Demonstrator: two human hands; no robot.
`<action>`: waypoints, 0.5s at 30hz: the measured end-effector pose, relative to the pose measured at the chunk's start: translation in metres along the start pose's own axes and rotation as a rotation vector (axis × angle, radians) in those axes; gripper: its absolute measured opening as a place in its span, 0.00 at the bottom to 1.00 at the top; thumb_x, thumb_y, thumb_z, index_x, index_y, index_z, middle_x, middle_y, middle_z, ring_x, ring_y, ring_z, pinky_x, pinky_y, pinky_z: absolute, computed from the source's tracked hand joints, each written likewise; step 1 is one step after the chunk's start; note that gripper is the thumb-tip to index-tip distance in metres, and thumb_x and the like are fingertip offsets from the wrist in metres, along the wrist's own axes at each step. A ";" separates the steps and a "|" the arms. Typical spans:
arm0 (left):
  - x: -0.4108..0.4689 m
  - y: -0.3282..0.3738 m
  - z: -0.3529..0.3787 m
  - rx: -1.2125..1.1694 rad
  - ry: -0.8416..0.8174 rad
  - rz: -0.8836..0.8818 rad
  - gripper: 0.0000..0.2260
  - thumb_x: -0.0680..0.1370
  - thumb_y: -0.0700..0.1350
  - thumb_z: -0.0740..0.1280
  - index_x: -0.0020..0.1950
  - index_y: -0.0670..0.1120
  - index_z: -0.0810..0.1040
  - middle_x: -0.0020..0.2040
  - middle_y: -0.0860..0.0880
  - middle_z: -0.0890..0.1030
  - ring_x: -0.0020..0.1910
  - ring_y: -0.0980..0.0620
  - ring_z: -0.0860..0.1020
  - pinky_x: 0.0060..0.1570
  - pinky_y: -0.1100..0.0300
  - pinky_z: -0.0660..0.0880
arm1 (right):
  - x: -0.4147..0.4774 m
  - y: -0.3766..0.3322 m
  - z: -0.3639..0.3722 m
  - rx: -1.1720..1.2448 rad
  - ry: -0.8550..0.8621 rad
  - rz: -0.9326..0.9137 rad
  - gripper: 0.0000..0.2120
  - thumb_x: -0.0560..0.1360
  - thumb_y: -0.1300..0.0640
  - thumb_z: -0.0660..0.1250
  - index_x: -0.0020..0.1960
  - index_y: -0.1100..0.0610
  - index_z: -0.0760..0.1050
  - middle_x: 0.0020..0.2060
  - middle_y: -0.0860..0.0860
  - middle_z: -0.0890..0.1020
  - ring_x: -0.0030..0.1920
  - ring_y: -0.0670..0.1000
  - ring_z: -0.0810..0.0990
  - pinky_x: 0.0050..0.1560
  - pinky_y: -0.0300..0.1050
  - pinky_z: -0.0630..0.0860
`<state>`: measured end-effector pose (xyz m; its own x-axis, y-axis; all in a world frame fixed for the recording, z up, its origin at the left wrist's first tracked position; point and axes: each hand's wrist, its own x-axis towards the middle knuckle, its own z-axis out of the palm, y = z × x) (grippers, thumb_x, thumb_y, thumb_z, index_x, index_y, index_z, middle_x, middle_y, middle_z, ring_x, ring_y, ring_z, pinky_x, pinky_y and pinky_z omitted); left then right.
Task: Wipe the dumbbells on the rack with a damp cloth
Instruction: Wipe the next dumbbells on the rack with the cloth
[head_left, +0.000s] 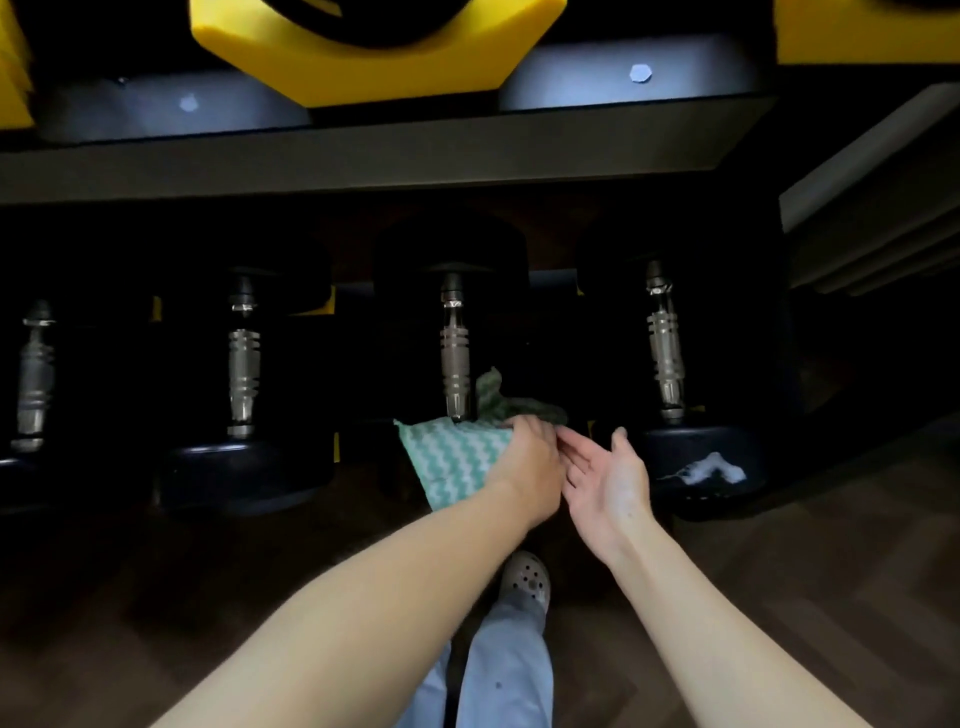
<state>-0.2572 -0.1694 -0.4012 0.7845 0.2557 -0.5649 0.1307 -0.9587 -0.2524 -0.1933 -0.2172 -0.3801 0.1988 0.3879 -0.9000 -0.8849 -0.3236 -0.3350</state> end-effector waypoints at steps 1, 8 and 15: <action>0.004 0.000 -0.001 0.016 -0.023 0.021 0.20 0.81 0.47 0.50 0.69 0.36 0.64 0.64 0.36 0.69 0.60 0.41 0.70 0.58 0.49 0.68 | 0.001 0.000 -0.001 0.007 -0.017 0.001 0.32 0.81 0.42 0.43 0.71 0.66 0.62 0.70 0.61 0.66 0.72 0.56 0.64 0.73 0.50 0.58; -0.022 -0.011 0.022 -0.081 0.181 -0.009 0.17 0.78 0.48 0.53 0.59 0.43 0.77 0.55 0.44 0.77 0.50 0.46 0.74 0.51 0.55 0.67 | -0.011 0.000 0.004 -0.128 -0.038 -0.048 0.29 0.82 0.43 0.44 0.70 0.63 0.66 0.68 0.58 0.71 0.69 0.54 0.68 0.72 0.50 0.61; -0.075 -0.026 0.061 -0.395 0.588 -0.361 0.24 0.76 0.56 0.53 0.67 0.44 0.69 0.53 0.45 0.80 0.42 0.45 0.77 0.42 0.52 0.72 | -0.025 0.003 0.036 -0.540 -0.020 -0.238 0.14 0.80 0.62 0.55 0.52 0.62 0.79 0.51 0.51 0.81 0.51 0.46 0.78 0.52 0.36 0.71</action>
<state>-0.3563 -0.1556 -0.4006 0.8299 0.5569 0.0342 0.5566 -0.8306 0.0189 -0.2161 -0.1973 -0.3490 0.3532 0.5179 -0.7791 -0.4759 -0.6175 -0.6263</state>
